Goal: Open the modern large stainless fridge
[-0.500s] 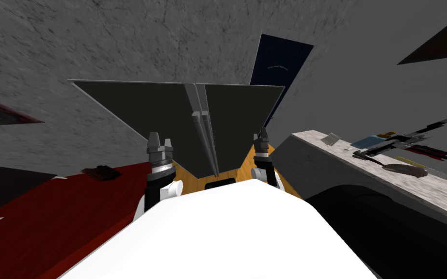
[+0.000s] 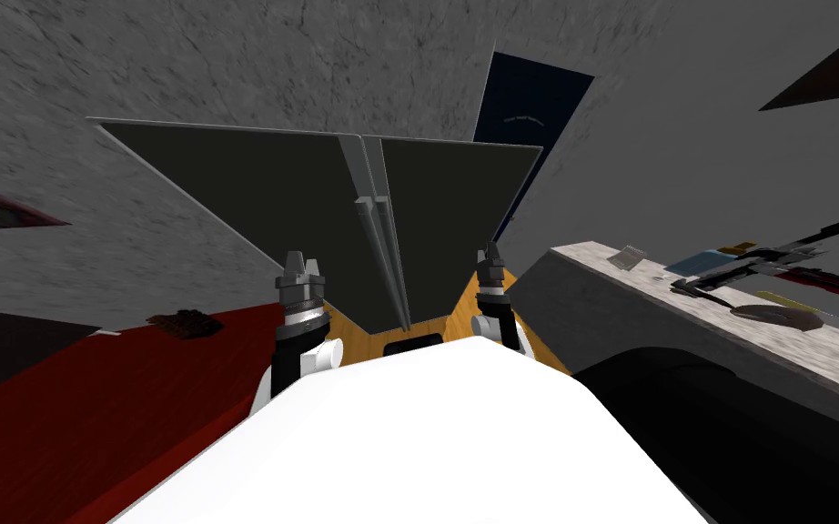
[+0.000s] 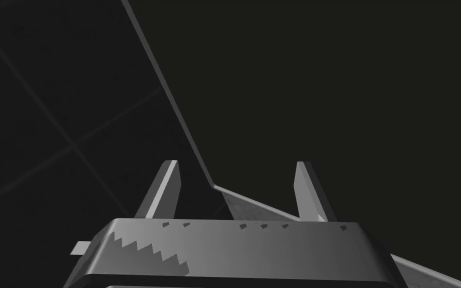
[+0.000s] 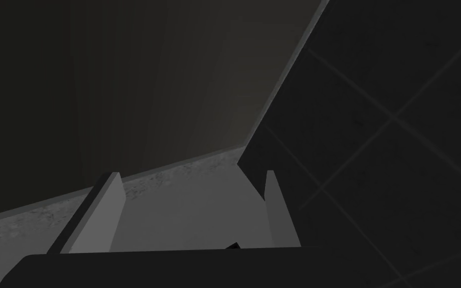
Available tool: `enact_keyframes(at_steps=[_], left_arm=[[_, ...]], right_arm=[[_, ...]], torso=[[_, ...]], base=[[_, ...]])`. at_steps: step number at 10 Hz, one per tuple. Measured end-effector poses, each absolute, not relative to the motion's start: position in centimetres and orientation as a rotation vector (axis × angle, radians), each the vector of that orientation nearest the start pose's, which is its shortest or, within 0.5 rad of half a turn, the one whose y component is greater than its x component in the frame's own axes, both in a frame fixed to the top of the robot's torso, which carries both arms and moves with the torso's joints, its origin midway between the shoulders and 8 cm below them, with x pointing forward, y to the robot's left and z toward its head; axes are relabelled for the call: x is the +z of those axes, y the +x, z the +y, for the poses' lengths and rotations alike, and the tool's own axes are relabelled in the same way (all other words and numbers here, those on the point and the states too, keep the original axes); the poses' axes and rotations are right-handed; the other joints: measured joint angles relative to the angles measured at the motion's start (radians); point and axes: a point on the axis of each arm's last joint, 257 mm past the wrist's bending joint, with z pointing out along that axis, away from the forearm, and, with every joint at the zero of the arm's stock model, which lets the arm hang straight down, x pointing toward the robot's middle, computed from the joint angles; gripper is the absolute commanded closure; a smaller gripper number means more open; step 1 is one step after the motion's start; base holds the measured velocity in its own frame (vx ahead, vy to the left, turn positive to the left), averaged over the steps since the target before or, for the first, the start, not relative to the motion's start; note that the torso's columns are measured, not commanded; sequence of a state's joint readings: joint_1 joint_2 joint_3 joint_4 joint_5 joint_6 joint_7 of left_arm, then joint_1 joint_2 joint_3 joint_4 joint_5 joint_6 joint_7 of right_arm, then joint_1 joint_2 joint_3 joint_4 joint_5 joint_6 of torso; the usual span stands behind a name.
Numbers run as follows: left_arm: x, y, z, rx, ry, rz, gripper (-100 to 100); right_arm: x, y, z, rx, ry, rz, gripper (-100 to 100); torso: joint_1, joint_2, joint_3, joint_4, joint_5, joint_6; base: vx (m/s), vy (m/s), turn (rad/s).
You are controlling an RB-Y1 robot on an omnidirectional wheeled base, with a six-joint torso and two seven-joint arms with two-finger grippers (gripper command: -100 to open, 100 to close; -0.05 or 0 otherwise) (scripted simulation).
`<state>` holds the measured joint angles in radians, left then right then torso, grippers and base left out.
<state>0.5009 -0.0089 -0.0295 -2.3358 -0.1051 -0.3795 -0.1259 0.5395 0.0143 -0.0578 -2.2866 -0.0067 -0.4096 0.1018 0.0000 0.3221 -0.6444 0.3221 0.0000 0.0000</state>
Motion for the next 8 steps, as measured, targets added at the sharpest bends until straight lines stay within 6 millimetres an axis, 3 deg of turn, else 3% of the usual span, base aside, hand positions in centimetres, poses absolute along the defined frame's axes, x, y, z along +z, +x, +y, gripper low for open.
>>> enact_keyframes(at_steps=[4,5,8], left_arm=[[2.5,35.5,26.2,-1.127,-0.604,0.738,0],[2.5,35.5,26.2,-1.127,-0.604,0.738,-100],[2.6,36.5,25.4,-1.119,-0.556,0.802,-100]], right_arm=[[-0.2,34.9,-30.9,1.112,0.719,0.701,0],[-0.2,34.9,-30.9,1.112,0.719,0.701,0],[-0.3,34.9,-30.9,1.112,0.720,0.702,0]], torso=[[0.000,0.296,-0.590,0.295,0.000,0.000],[0.000,0.369,-0.738,0.369,0.000,0.000],[0.000,0.415,-0.830,0.415,0.000,0.000]], base=[[0.000,0.000,0.000],[0.003,-0.006,0.002],[-0.010,-0.019,0.004]])
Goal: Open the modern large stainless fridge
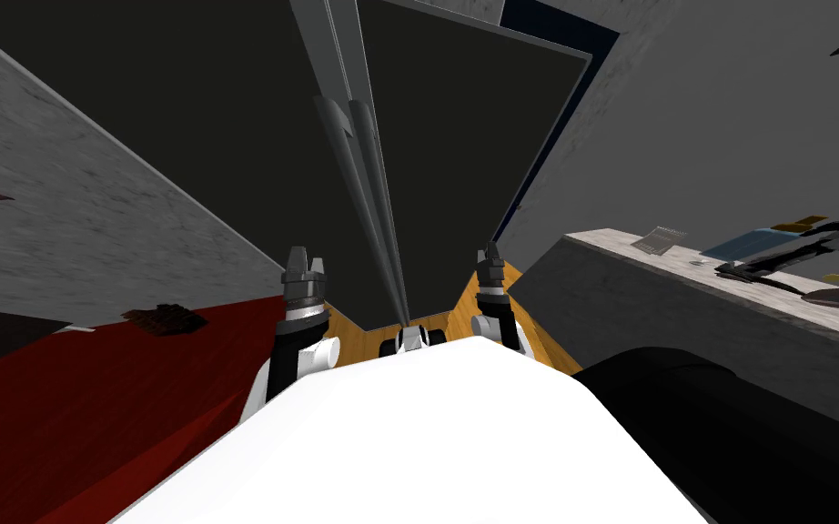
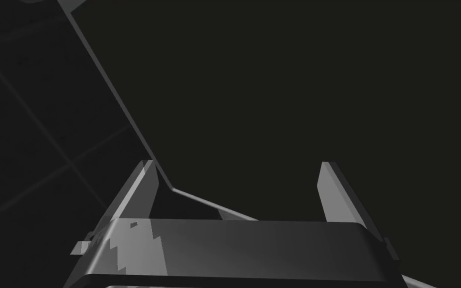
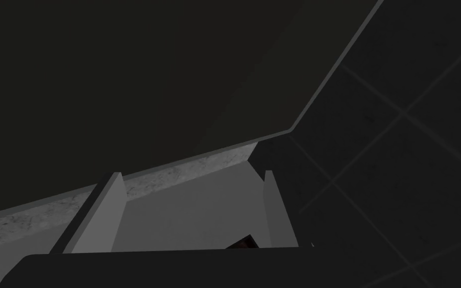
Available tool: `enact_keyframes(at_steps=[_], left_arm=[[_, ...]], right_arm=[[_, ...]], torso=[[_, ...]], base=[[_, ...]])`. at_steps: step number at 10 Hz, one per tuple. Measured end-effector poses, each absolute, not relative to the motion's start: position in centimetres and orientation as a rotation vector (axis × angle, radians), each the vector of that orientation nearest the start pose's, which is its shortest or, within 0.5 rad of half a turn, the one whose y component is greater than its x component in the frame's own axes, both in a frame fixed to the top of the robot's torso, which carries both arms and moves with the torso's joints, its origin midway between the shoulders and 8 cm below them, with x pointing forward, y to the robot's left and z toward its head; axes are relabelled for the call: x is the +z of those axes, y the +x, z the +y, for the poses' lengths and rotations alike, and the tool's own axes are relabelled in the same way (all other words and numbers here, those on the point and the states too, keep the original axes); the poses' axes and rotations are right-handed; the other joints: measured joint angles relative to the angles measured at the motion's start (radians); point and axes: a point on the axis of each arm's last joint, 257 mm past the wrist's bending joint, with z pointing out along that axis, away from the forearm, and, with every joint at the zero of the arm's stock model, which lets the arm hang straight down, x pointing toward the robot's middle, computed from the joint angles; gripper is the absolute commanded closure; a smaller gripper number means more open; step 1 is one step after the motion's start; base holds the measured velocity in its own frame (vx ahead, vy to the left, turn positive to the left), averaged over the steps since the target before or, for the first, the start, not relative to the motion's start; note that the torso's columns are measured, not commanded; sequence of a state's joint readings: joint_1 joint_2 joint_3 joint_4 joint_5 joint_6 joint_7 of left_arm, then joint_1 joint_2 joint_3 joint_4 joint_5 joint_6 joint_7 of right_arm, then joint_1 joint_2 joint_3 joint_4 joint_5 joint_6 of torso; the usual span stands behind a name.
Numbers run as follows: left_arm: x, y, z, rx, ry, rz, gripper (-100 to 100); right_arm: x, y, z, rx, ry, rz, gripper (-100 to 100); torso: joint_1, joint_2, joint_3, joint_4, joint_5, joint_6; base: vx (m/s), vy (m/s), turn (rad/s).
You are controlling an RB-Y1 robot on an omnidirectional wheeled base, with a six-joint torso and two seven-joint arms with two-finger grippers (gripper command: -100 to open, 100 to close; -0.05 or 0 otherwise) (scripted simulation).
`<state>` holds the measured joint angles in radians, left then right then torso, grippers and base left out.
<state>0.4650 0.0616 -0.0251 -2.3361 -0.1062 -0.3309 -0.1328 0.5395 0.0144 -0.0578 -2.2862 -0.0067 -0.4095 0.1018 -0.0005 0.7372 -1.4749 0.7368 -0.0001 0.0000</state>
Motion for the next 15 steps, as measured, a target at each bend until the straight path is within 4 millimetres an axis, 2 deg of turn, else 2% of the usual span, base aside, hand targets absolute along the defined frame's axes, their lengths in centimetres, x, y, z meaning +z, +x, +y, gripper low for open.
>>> enact_keyframes(at_steps=[8,11,15], left_arm=[[3.8,40.5,24.5,-1.059,-0.512,0.912,-100],[4.9,42.0,24.3,-1.037,-0.505,0.927,-100],[5.6,43.3,24.4,-1.006,-0.519,0.955,-100]], right_arm=[[-0.3,34.9,-30.9,1.112,0.720,0.702,0],[-0.3,34.9,-30.9,1.112,0.720,0.702,0],[-0.3,34.9,-30.9,1.112,0.720,0.702,0]], torso=[[0.001,0.001,-0.001,0.001,0.000,0.000],[0.000,0.001,-0.001,0.001,0.000,0.000],[0.001,0.000,-0.001,0.001,0.000,0.000]], base=[[-0.010,-0.025,0.004],[-0.009,-0.023,0.002],[-0.009,-0.020,0.004]])
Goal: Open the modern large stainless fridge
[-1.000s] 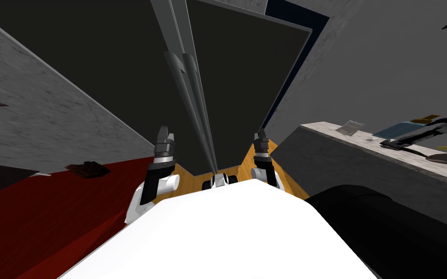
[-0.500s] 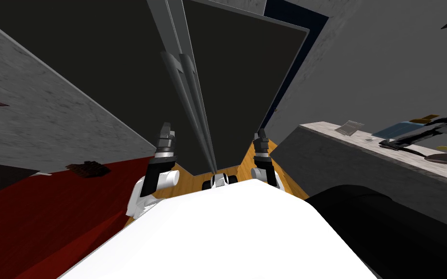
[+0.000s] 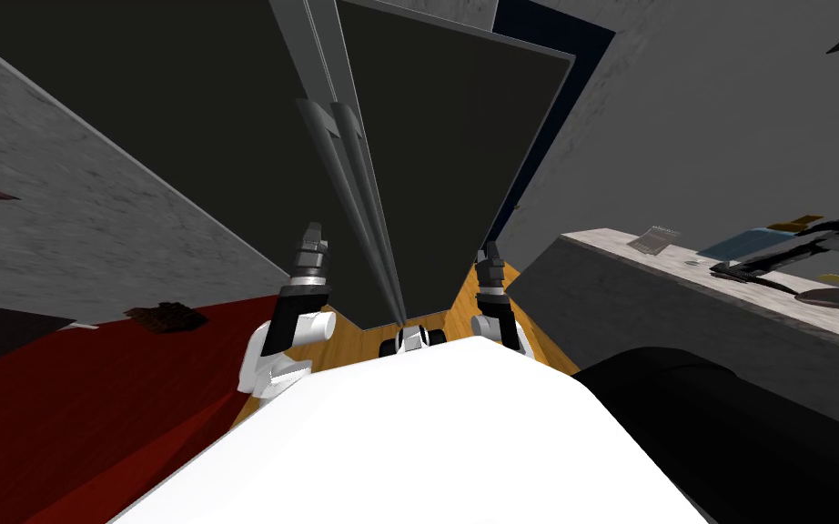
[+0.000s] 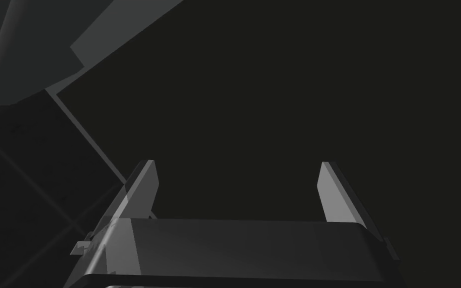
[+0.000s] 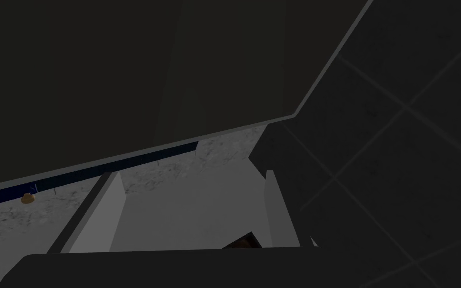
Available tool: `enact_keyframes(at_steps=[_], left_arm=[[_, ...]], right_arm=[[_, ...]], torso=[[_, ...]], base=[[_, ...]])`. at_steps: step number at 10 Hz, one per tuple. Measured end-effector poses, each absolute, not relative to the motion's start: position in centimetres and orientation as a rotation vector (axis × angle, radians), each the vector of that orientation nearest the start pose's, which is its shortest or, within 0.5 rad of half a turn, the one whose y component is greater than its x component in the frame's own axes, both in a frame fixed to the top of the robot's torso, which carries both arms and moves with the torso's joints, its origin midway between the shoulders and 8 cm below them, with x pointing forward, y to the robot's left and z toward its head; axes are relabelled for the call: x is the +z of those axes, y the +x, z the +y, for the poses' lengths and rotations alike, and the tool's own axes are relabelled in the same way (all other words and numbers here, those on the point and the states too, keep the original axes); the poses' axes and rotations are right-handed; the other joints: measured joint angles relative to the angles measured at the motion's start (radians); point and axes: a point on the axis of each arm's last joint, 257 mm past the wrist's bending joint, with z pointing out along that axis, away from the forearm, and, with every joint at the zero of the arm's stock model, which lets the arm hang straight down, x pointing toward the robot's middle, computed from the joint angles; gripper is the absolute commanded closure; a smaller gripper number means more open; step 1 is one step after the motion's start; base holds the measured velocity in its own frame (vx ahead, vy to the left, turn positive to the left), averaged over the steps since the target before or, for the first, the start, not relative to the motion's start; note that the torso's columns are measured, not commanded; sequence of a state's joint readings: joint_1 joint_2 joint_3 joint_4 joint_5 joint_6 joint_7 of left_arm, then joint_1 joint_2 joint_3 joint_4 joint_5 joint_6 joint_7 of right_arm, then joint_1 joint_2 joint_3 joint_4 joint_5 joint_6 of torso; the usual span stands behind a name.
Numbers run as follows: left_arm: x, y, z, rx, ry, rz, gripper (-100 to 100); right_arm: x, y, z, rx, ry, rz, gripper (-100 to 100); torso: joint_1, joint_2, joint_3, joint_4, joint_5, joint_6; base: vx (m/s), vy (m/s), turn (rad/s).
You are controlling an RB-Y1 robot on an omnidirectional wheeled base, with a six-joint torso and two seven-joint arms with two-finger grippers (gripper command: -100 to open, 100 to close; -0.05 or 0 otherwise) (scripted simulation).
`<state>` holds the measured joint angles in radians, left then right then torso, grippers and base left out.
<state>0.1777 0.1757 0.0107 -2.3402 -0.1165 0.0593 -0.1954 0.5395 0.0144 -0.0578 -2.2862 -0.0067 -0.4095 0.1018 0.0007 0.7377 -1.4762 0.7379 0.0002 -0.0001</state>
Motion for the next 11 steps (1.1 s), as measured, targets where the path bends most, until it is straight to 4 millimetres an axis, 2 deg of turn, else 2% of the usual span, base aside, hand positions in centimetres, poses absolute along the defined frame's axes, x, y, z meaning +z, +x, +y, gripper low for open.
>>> enact_keyframes(at_steps=[3,4,5,7,11], left_arm=[[7.3,44.5,24.2,-0.986,-0.516,0.960,-100],[7.2,44.9,24.4,-0.975,-0.525,0.971,-100],[8.0,45.2,24.1,-0.970,-0.521,0.968,-100],[8.0,45.7,24.4,-0.953,-0.538,0.987,-100],[10.0,46.7,24.3,-0.927,-0.544,0.994,-100]], right_arm=[[-0.3,34.9,-30.9,1.112,0.720,0.702,0],[-0.3,34.9,-30.9,1.112,0.720,0.702,0],[-0.3,34.9,-30.9,1.112,0.720,0.702,0],[-0.3,34.9,-30.9,1.112,0.720,0.702,0],[-0.3,34.9,-30.9,1.112,0.720,0.702,0]], torso=[[-0.001,0.000,0.000,0.000,0.000,0.000],[-0.001,0.000,0.000,0.000,0.000,0.000],[-0.001,0.001,0.000,0.000,0.000,0.000],[0.000,0.000,0.000,0.000,0.000,0.000],[-0.001,0.001,0.000,0.000,0.000,0.000]], base=[[-0.010,-0.026,0.003],[-0.015,-0.031,0.008],[-0.014,-0.029,0.001],[-0.005,-0.017,0.004],[-0.011,-0.025,0.003]])
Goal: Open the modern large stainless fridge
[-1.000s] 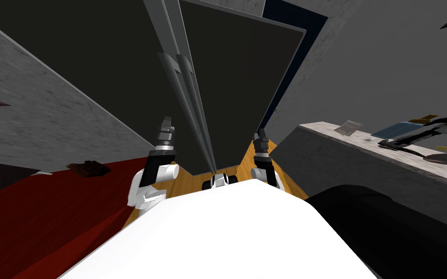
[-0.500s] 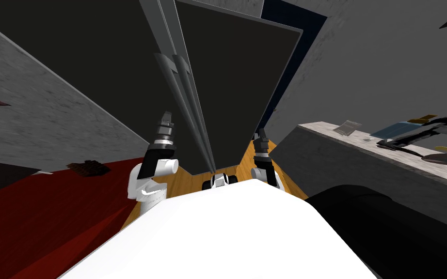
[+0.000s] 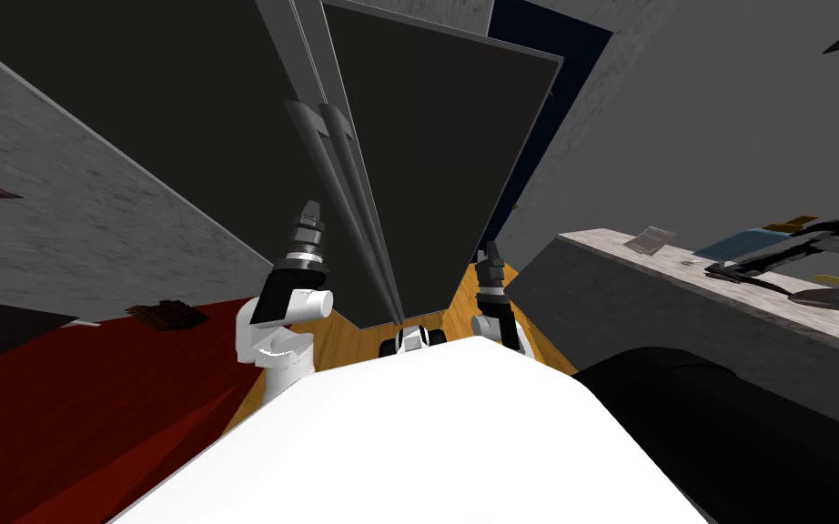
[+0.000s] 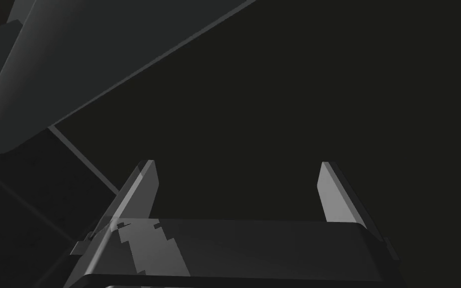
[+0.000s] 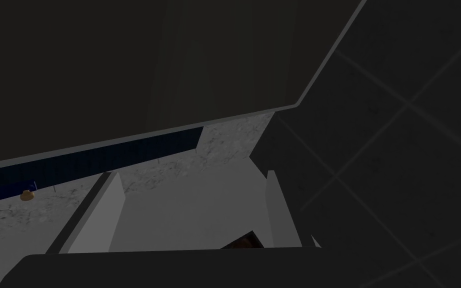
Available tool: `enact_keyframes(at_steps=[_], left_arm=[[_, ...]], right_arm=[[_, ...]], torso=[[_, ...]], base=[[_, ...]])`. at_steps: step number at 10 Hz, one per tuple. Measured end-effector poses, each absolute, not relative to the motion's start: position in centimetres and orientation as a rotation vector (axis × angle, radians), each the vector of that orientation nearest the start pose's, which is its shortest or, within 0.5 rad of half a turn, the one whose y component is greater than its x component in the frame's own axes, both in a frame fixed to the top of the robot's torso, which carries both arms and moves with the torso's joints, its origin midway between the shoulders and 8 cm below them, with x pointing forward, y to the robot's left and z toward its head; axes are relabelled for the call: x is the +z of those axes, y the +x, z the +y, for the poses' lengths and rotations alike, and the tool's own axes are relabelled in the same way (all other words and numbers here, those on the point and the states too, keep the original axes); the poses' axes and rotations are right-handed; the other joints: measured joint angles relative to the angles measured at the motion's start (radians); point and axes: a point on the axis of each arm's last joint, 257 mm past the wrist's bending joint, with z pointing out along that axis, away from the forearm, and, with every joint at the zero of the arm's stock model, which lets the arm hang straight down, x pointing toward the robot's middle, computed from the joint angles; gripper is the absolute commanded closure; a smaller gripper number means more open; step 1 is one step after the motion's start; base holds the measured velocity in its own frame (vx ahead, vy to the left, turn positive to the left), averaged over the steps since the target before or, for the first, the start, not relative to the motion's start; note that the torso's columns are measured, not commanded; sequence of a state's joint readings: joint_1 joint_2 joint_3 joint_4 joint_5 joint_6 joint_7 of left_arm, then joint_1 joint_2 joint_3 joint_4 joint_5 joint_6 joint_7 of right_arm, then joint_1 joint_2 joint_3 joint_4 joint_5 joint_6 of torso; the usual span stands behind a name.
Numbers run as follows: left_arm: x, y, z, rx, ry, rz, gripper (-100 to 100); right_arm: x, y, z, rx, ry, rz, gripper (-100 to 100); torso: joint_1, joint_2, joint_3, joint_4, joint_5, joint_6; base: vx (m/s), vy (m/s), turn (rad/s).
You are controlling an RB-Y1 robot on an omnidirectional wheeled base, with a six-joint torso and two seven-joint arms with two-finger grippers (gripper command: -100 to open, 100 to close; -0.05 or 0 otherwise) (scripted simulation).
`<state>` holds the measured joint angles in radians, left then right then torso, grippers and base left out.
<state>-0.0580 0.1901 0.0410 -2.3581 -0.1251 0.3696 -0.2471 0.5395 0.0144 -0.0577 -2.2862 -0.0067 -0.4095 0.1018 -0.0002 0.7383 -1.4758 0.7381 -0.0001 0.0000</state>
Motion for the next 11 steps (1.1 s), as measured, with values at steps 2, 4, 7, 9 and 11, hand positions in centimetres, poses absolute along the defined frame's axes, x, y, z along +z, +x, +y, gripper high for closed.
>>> enact_keyframes(at_steps=[2,4,7,9,11], left_arm=[[10.6,47.4,24.3,-0.916,-0.552,1.000,-100],[10.7,47.7,24.4,-0.902,-0.568,1.016,-100],[12.2,48.3,24.4,-0.884,-0.573,1.019,-100],[12.5,48.7,24.3,-0.873,-0.587,1.032,-100],[13.5,48.9,24.2,-0.862,-0.591,1.035,-100]], right_arm=[[-0.3,34.9,-30.9,1.112,0.720,0.702,0],[-0.3,34.9,-30.9,1.112,0.720,0.702,0],[-0.3,34.9,-30.9,1.112,0.720,0.702,0],[-0.3,34.9,-30.9,1.112,0.720,0.702,0],[-0.3,34.9,-30.9,1.112,0.720,0.702,0]], torso=[[0.000,-0.001,-0.001,0.000,0.000,0.000],[0.001,0.000,0.000,0.000,0.000,0.000],[0.000,0.000,0.000,0.000,0.000,0.000],[0.001,-0.001,-0.001,0.000,0.000,0.000],[0.000,0.000,0.000,0.000,0.000,0.000]], base=[[-0.007,-0.022,0.005],[-0.009,-0.021,0.003],[-0.013,-0.030,0.005],[-0.007,-0.017,0.003],[-0.007,-0.017,0.003]])
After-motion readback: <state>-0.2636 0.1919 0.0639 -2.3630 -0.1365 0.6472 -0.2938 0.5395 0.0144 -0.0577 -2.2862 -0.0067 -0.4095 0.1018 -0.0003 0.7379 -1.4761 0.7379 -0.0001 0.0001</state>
